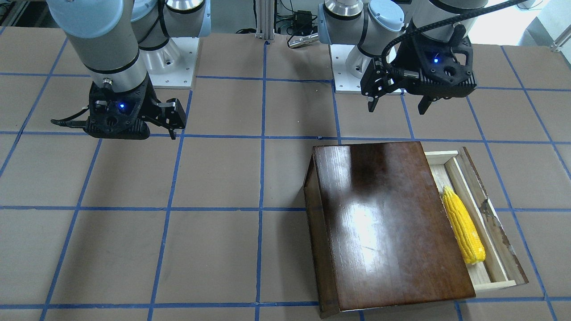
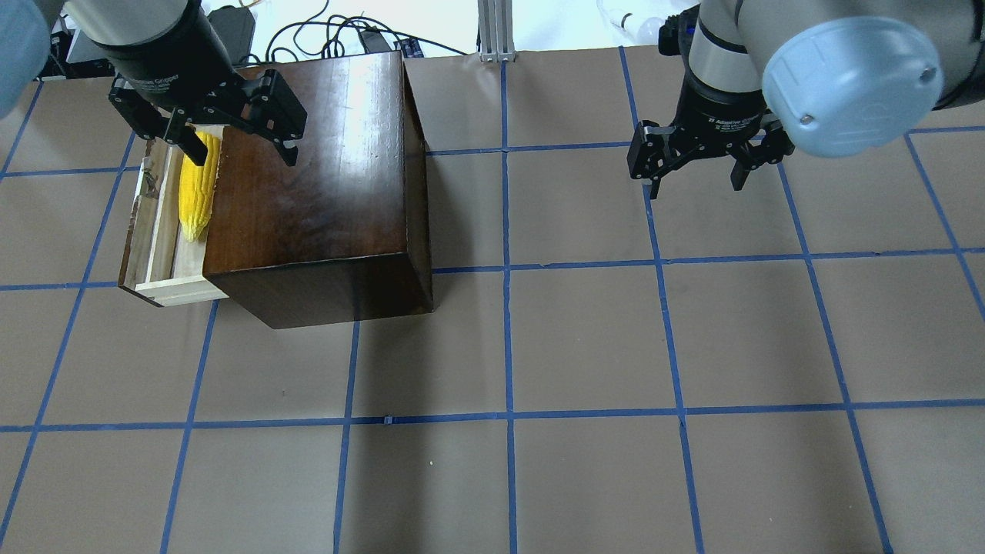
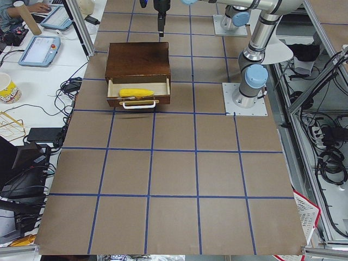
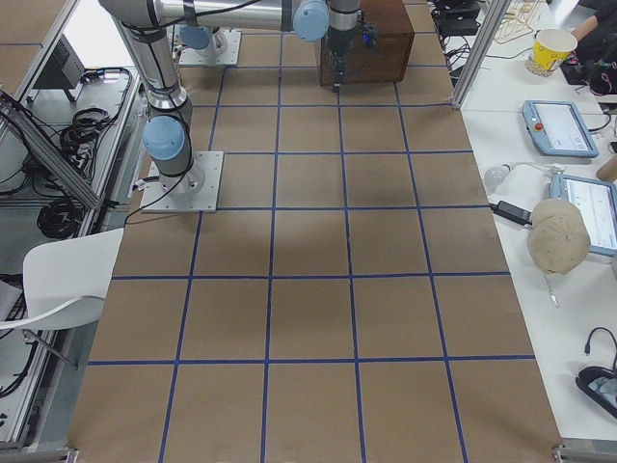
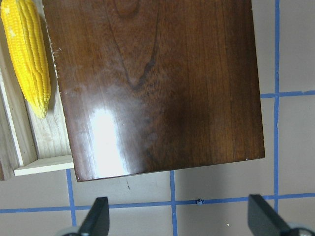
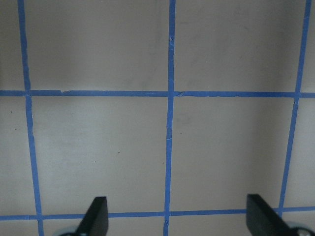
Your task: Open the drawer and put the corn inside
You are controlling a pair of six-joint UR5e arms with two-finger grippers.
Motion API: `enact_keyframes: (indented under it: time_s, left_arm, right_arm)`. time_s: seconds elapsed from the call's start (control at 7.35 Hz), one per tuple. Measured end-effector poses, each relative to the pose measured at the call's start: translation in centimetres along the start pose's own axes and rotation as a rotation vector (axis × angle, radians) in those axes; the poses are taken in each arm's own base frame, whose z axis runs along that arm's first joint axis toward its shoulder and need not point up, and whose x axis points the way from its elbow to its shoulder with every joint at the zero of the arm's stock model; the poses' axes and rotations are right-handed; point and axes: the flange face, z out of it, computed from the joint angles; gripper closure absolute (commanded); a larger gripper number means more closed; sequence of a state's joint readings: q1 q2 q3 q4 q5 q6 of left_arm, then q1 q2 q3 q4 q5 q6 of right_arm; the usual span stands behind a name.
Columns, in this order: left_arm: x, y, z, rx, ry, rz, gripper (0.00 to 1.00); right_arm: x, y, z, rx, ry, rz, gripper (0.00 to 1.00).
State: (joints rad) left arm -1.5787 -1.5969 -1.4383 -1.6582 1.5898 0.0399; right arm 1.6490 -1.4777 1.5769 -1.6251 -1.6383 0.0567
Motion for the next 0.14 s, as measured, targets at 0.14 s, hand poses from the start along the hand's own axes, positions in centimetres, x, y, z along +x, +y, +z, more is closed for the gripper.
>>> enact_keyframes:
  time_s: [0.14]
  left_arm:
    - [0.09,0.07,-0.1,0.002,0.003,0.001,0.0]
  right_arm:
    - [0.0,0.02,-0.02,0.0,0.0,0.0,0.0]
